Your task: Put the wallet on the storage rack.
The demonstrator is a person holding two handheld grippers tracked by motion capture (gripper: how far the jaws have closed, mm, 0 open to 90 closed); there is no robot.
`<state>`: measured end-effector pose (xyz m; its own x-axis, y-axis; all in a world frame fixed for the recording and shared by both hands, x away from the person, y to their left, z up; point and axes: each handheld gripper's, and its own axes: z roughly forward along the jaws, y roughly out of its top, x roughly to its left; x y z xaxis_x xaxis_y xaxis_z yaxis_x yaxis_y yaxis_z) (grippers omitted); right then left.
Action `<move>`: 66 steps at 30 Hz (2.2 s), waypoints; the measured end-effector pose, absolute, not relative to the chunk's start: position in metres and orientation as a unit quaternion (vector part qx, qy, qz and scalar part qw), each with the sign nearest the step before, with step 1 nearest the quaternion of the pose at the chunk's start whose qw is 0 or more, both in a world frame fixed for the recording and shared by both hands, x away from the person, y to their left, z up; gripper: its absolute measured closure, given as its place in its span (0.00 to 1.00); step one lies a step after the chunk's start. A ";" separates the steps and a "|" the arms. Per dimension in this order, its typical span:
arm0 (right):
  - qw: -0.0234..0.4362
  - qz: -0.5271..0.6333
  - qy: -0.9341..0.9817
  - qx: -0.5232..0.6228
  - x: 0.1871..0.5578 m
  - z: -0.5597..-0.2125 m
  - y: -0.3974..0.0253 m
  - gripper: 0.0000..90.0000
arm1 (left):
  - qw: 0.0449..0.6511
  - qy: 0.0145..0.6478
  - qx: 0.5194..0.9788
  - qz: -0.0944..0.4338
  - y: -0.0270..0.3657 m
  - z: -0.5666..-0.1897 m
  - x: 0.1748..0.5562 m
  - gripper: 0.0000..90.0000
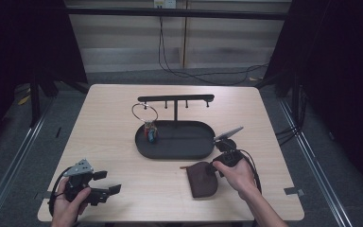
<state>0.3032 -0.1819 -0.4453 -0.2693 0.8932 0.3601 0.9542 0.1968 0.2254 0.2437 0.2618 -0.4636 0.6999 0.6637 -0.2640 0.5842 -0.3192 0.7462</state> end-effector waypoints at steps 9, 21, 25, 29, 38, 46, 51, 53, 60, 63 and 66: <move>0.065 -0.206 -0.781 -0.586 0.303 -0.428 -0.180 0.90 | 0.437 0.385 0.811 0.044 0.262 -0.464 0.244 0.19; 0.044 -0.189 -0.796 -0.573 0.302 -0.412 -0.180 0.92 | 0.438 0.387 0.810 0.045 0.263 -0.464 0.245 0.19; 0.037 -0.181 -0.800 -0.571 0.303 -0.406 -0.178 0.93 | 0.438 0.387 0.810 0.046 0.263 -0.464 0.245 0.19; 0.026 -0.170 -0.805 -0.568 0.304 -0.398 -0.176 0.93 | 0.439 0.387 0.809 0.048 0.263 -0.464 0.245 0.19; 0.013 -0.147 -0.814 -0.561 0.306 -0.386 -0.176 0.93 | 0.439 0.387 0.810 0.049 0.264 -0.463 0.245 0.19; -0.001 -0.117 -0.816 -0.566 0.311 -0.377 -0.174 0.93 | 0.440 0.384 0.811 0.045 0.264 -0.463 0.245 0.19; -0.010 -0.116 -0.819 -0.562 0.313 -0.364 -0.172 0.93 | 0.440 0.385 0.810 0.046 0.264 -0.463 0.245 0.19; -0.017 -0.118 -0.817 -0.564 0.313 -0.360 -0.172 0.93 | 0.441 0.385 0.810 0.047 0.264 -0.462 0.245 0.18; -0.024 -0.117 -0.818 -0.563 0.316 -0.347 -0.171 0.93 | 0.442 0.384 0.809 0.046 0.264 -0.463 0.245 0.19; -0.026 -0.117 -0.818 -0.563 0.317 -0.342 -0.172 0.93 | 0.441 0.385 0.809 0.046 0.265 -0.463 0.245 0.19; -0.030 -0.115 -0.817 -0.564 0.319 -0.338 -0.172 0.93 | 0.440 0.386 0.809 0.046 0.264 -0.463 0.245 0.18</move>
